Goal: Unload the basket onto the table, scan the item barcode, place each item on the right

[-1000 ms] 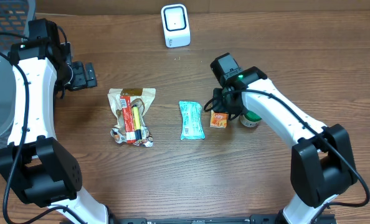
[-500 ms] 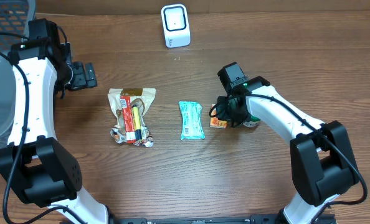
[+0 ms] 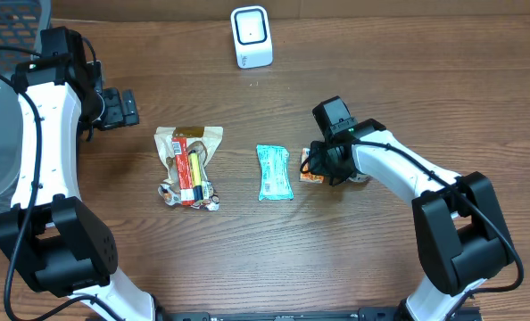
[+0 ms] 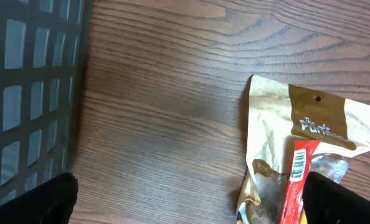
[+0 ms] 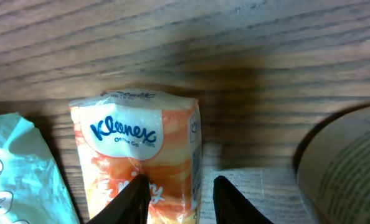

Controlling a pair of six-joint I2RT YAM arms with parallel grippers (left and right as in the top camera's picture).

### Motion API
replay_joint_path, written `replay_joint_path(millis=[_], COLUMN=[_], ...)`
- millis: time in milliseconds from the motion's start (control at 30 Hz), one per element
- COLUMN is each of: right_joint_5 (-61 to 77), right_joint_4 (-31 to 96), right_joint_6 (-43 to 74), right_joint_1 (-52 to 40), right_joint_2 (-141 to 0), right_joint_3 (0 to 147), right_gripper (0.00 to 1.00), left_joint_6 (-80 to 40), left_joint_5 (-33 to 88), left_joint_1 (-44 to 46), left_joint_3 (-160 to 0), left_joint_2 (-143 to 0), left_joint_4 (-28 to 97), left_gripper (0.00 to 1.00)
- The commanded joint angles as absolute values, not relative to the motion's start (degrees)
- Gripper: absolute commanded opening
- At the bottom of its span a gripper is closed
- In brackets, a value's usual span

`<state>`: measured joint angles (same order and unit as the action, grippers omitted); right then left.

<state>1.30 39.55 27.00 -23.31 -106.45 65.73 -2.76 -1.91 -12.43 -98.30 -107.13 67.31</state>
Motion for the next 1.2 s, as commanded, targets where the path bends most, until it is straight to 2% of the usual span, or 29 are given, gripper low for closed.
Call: replay_joint_path(millis=[0, 67, 133, 167, 433, 667, 833, 1167], right_joint_5=[1.67, 1.65, 1.67, 1.67, 3.18, -2.68, -13.78, -43.22], right_joint_4=[38.41, 38.33, 38.09, 37.93, 41.87, 49.25, 50.98, 54.3], right_joint_6=[27.24, 27.2, 27.2, 27.2, 23.73, 23.57, 24.03, 30.26], right_joint_1=[-23.11, -23.11, -23.11, -23.11, -23.11, -24.27, -29.04, -44.51], right_joint_2=[-106.59, -106.59, -106.59, -106.59, -105.43, -104.18, -104.16, -104.77], right_joint_3=[63.68, 63.7, 63.7, 63.7, 69.36, 75.5, 75.96, 75.92], right_gripper=[0.34, 0.3, 0.1, 0.04, 0.03, 0.04, 0.04, 0.04], left_joint_6=[-1.89, -1.89, -1.89, -1.89, -1.89, -1.89, -1.89, -1.89], left_joint_5=[-1.48, -1.48, -1.48, -1.48, -1.48, -1.48, -1.48, -1.48], left_joint_1=[-12.34, -12.34, -12.34, -12.34, -12.34, -12.34, -12.34, -12.34], left_joint_3=[-99.48, -99.48, -99.48, -99.48, -99.48, -99.48, -99.48, -99.48], left_joint_2=[-106.06, -106.06, -106.06, -106.06, -106.06, -106.06, -106.06, -106.06], left_joint_4=[67.22, 67.2, 67.22, 67.22, 67.22, 67.22, 67.22, 67.22], left_gripper=[1.0, 1.0, 1.0, 1.0, 1.0, 1.0, 1.0, 1.0])
